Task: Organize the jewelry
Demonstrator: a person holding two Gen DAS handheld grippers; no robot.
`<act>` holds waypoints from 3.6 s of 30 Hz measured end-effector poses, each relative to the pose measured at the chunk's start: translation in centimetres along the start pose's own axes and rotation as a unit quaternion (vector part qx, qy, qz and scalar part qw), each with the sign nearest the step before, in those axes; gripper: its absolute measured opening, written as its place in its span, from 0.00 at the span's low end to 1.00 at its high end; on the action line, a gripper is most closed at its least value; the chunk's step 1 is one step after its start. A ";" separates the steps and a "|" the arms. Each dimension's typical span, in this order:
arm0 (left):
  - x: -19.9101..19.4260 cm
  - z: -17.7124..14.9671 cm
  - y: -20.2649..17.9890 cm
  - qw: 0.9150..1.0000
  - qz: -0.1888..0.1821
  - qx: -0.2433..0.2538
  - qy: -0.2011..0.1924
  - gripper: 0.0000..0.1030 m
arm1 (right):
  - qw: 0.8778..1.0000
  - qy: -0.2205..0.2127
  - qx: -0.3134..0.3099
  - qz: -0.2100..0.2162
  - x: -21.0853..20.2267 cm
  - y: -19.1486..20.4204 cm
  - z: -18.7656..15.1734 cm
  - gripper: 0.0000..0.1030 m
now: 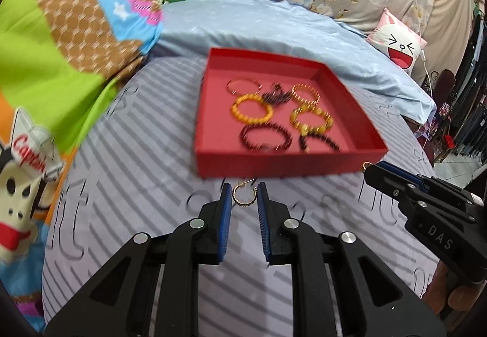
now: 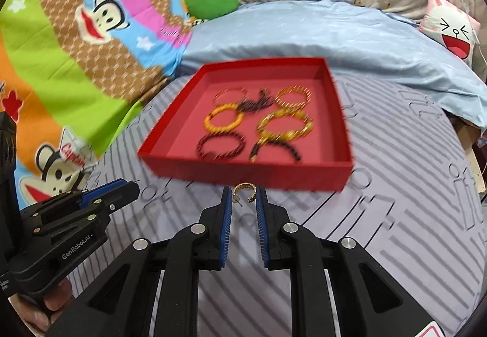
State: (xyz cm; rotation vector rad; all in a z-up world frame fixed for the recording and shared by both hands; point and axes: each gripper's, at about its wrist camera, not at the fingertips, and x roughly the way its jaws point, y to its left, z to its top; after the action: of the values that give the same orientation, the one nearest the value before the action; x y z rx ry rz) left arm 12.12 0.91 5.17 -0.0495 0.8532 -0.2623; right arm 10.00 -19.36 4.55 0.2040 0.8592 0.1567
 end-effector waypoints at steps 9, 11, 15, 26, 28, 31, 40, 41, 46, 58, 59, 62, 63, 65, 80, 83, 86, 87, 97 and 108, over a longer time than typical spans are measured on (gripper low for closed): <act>3.5 5.2 -2.6 1.000 -0.009 0.016 -0.006 0.16 | 1.000 -0.017 0.009 -0.011 1.7 -3.2 4.7 0.15; 4.5 6.3 -3.0 1.000 -0.013 0.018 -0.004 0.16 | 1.000 -0.017 0.011 -0.014 2.6 -3.8 5.9 0.15; 6.7 8.2 -3.8 1.000 -0.024 0.016 0.005 0.16 | 1.000 -0.011 0.020 -0.014 4.3 -4.9 7.9 0.15; 11.9 10.7 -4.0 0.999 -0.013 0.023 0.024 0.16 | 1.000 0.013 0.006 -0.019 9.7 -5.0 10.8 0.15; 12.5 10.9 -3.8 0.999 -0.011 0.022 0.028 0.16 | 1.000 0.018 0.004 -0.020 10.6 -4.9 10.9 0.15; 13.5 11.0 -3.4 0.999 -0.007 0.019 0.035 0.16 | 1.000 0.025 0.003 -0.019 11.5 -4.9 10.7 0.15; 14.4 10.8 -3.0 0.999 -0.002 0.015 0.044 0.16 | 0.999 0.039 -0.007 -0.020 12.5 -4.4 10.2 0.15; 14.4 10.8 -2.9 0.999 -0.001 0.015 0.044 0.16 | 0.999 0.038 -0.009 -0.023 12.5 -4.4 10.1 0.15; 14.3 10.7 -2.6 0.999 0.006 0.010 0.044 0.20 | 0.999 0.038 -0.007 -0.024 12.5 -4.3 9.7 0.15; 12.6 10.4 -2.7 0.999 0.017 0.011 0.032 0.34 | 0.999 0.028 0.004 -0.022 10.9 -4.3 9.4 0.20; 12.4 10.3 -2.8 0.999 0.019 0.013 0.030 0.34 | 0.999 0.026 0.005 -0.021 10.7 -4.2 9.3 0.20; 11.4 10.0 -3.2 0.999 0.023 0.017 0.024 0.34 | 1.000 0.017 0.008 -0.022 9.6 -4.0 9.0 0.21; 11.1 9.9 -3.3 0.999 0.025 0.018 0.023 0.34 | 1.000 0.013 0.008 -0.025 9.1 -3.9 8.9 0.21; 10.2 9.5 -3.7 0.999 0.030 0.022 0.017 0.34 | 1.000 0.005 0.008 -0.027 8.1 -3.7 8.6 0.21; 4.5 5.6 -5.3 0.999 0.045 0.030 -0.004 0.34 | 0.999 -0.024 0.008 -0.047 2.2 -1.5 4.5 0.21; 4.0 4.7 -5.4 0.999 0.044 0.026 -0.003 0.35 | 0.998 -0.024 0.010 -0.052 1.5 -1.5 3.6 0.21; 3.6 3.8 -5.6 0.998 0.050 0.023 -0.002 0.40 | 0.998 -0.025 0.008 -0.061 1.1 -1.4 2.6 0.21; 3.6 3.5 -5.6 0.998 0.052 0.021 -0.001 0.43 | 0.998 -0.025 0.007 -0.064 0.9 -1.4 2.3 0.21; 3.2 1.0 -5.3 0.998 0.066 0.010 0.003 0.60 | 0.996 -0.022 0.019 -0.081 0.1 -2.3 -0.3 0.35; 2.8 -0.1 -4.3 0.995 0.095 -0.001 -0.008 0.80 | 0.994 -0.031 0.027 -0.104 -0.3 -2.9 -1.6 0.60</act>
State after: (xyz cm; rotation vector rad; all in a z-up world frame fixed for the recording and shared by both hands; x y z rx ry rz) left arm 12.93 -3.94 3.69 0.0273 0.8365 -0.0821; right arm 8.75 -22.06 3.04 0.1690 0.8171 -0.0669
